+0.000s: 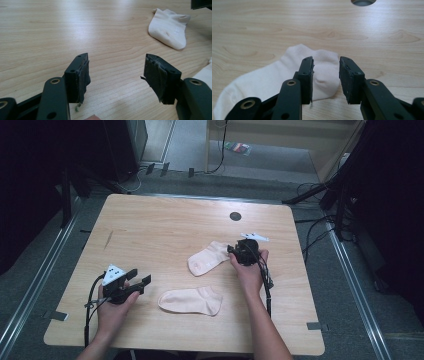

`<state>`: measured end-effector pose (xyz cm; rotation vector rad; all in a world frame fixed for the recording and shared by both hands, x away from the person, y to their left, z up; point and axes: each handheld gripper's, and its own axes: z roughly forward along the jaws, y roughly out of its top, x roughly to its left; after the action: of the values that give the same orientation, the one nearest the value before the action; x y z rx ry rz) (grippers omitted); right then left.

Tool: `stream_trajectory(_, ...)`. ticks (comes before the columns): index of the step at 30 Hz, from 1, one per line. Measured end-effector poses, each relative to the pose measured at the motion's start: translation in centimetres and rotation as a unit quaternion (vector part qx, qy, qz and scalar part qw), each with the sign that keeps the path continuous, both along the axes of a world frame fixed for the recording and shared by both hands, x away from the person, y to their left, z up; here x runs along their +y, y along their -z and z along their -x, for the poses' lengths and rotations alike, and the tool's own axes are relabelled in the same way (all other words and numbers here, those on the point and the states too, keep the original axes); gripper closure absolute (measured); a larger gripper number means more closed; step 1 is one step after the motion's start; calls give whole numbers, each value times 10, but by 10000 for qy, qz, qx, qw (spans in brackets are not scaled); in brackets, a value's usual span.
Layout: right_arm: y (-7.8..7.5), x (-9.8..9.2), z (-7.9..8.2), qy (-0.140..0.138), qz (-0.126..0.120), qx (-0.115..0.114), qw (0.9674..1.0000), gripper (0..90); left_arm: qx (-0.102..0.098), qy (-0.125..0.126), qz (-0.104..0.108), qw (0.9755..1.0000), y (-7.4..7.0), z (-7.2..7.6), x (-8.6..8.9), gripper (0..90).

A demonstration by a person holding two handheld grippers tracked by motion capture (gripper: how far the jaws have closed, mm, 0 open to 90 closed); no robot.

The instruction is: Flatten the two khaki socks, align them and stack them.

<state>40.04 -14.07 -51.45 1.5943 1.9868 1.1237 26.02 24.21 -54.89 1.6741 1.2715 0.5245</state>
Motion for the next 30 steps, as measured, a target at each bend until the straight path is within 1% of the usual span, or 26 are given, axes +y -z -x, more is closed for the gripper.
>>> stream_trajectory(1,4,3,0,-144,89,-25,9999,649,-46,9,5,10000,-1,1,0,395)
stream_trajectory(2,5,3,1,-217,109,-56,9997,645,-46,9,5,10000,-1,1,0,398)
stream_trajectory(3,5,5,2,-293,92,-130,9994,624,-71,14,39,10000,-2,1,0,401)
stream_trajectory(5,5,10,4,-598,3,-279,9978,546,-92,-32,66,9999,-1,1,1,402)
stream_trajectory(6,5,10,4,-598,3,-279,9978,546,-92,-32,66,9999,-1,1,1,404)
stream_trajectory(7,6,22,8,-986,139,-391,9943,476,-76,-60,108,9999,0,1,1,407)
stream_trajectory(8,6,22,8,-986,139,-391,9943,476,-69,-76,129,9999,0,1,2,407)
stream_trajectory(9,8,37,13,-1365,379,-364,9892,383,-108,-95,166,9998,0,1,3,411)
stream_trajectory(10,8,37,13,-1365,379,-364,9892,383,-108,-95,166,9998,0,1,3,413)
stream_trajectory(12,14,52,15,-1516,574,-275,9864,299,-113,-67,136,9998,1,2,3,414)
stream_trajectory(13,19,59,15,-1515,717,-178,9857,302,-116,-45,145,9998,1,3,2,414)
stream_trajectory(14,19,59,15,-1515,717,-178,9857,302,-116,-45,145,9998,1,3,2,414)
stream_trajectory(15,24,64,15,-1476,891,-100,9850,329,-108,-7,139,9998,2,3,2,414)
stream_trajectory(16,27,67,15,-1465,1039,-71,9837,347,-98,1,149,9998,2,3,3,414)
stream_trajectory(18,30,68,16,-1442,1078,-98,9836,355,-92,2,162,9998,2,3,3,416)
stream_trajectory(19,30,67,18,-1317,1011,-156,9860,483,-65,27,170,9998,2,2,3,417)
stream_trajectory(20,30,67,18,-1284,1005,-187,9864,557,-61,36,176,9998,2,2,3,418)
stream_trajectory(22,30,66,19,-1109,998,-178,9886,702,-58,41,178,9998,2,2,3,419)
stream_trajectory(23,29,66,19,-1062,1021,-165,9889,792,-53,46,182,9998,2,2,3,420)
stream_trajectory(24,29,66,19,-1062,1021,-165,9889,792,-53,46,182,9998,2,2,3,422)
stream_trajectory(25,28,68,21,-1019,1176,-181,9877,870,-49,58,177,9998,2,2,3,423)
stream_trajectory(28,27,69,22,-953,1201,-170,9880,878,-43,43,209,9998,2,1,3,424)
stream_trajectory(29,25,66,23,-808,1011,-201,9914,881,-42,40,220,9997,2,1,4,424)
stream_trajectory(30,25,66,23,-808,1011,-201,9914,881,-42,40,220,9997,2,1,4,425)
